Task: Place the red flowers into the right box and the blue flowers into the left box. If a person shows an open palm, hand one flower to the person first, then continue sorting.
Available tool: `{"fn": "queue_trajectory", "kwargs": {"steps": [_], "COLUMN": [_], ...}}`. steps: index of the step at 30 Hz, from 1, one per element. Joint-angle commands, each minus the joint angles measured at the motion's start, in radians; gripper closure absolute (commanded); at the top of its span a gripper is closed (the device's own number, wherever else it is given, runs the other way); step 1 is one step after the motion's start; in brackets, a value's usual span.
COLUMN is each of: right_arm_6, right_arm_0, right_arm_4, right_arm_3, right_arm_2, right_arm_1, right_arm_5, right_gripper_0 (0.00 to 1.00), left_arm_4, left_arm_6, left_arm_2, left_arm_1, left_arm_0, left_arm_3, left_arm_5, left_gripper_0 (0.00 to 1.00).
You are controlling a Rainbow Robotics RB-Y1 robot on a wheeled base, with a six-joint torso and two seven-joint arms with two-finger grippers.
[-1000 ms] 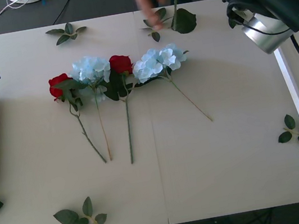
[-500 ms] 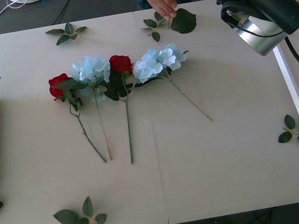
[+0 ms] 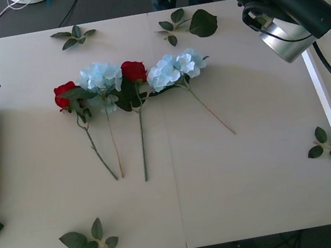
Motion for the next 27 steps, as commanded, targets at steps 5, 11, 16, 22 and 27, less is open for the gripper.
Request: {"fn": "queue_trajectory", "kwargs": {"steps": [5, 11, 16, 22, 27], "right_arm_6": [-0.011, -0.008, 0.062, 0.282, 0.389], "right_arm_0": [0.014, 0.146, 0.239, 0.330, 0.337], "right_arm_4": [-0.122, -0.272, -0.338, -0.380, -0.410], "right_arm_3": [-0.145, -0.375, -0.486, -0.509, -0.447], "right_arm_2": [0.037, 0.037, 0.042, 0.060, 0.101], "right_arm_1": [-0.038, -0.132, -0.205, -0.231, -0.194], "right_arm_5": [0.193, 0.580, 0.787, 0.916, 0.940], "right_gripper_0": [0.00, 0.00, 0.00, 0.00, 0.00], "left_arm_4": [-0.011, -0.011, -0.011, -0.012, -0.012], "left_arm_6": [-0.026, -0.026, -0.026, -0.028, -0.015], "left_arm_2": [-0.003, -0.003, -0.003, -0.031, -0.074], "left_arm_1": [-0.008, -0.008, -0.008, -0.065, -0.067], "left_arm_0": [0.006, 0.006, 0.006, 0.056, 0.058], "left_arm_3": [-0.023, -0.023, -0.023, -0.011, -0.004], "left_arm_5": [0.005, 0.005, 0.005, -0.016, -0.076], "left_gripper_0": [0.10, 0.10, 0.10, 0.10, 0.10]}}
